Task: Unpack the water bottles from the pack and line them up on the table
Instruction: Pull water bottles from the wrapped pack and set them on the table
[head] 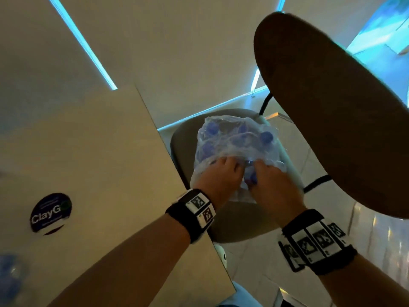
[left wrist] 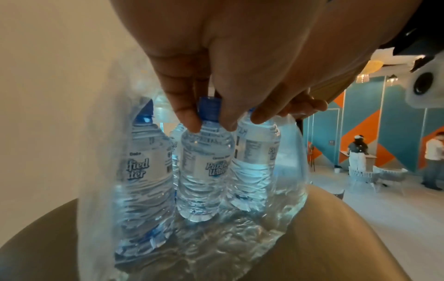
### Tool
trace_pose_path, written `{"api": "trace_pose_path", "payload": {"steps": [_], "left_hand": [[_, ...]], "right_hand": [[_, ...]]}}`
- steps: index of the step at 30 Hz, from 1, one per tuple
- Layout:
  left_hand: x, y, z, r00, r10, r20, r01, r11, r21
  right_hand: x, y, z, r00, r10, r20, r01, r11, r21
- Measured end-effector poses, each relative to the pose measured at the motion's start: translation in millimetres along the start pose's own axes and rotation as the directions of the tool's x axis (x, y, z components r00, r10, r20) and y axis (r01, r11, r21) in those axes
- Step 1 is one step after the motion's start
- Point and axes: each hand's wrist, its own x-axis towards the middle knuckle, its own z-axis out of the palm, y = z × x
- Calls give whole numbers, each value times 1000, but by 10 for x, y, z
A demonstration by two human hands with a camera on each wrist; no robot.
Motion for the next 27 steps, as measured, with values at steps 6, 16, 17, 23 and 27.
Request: {"api": "trace_pose_path", "payload": {"steps": [6, 16, 17, 23, 27], "left_hand": [[-852, -168, -237, 987, 48, -151, -73, 984, -161], [-3237, -998, -323, 876, -480, 35, 468, 833, -294], [-3418, -1112, -329, 851, -524, 43, 513, 810, -284], [-4109, -1921, -371, 739, -667, 97, 672, 719, -177], [-4319, -2437, -452, 637, -766, 88, 769, 625, -135]], "right_hand": [[-529, -465, -177, 982, -169, 87, 166, 985, 39], [-923, -2325, 540, 760, -525, 384, 547, 835, 58], [-929, -2516, 650, 747, -563, 353, 584, 810, 56], [-891, -3825, 1250, 663, -687, 298, 730, 681, -53], [-881, -4430, 1412, 658, -704, 268, 738, 674, -39]]}}
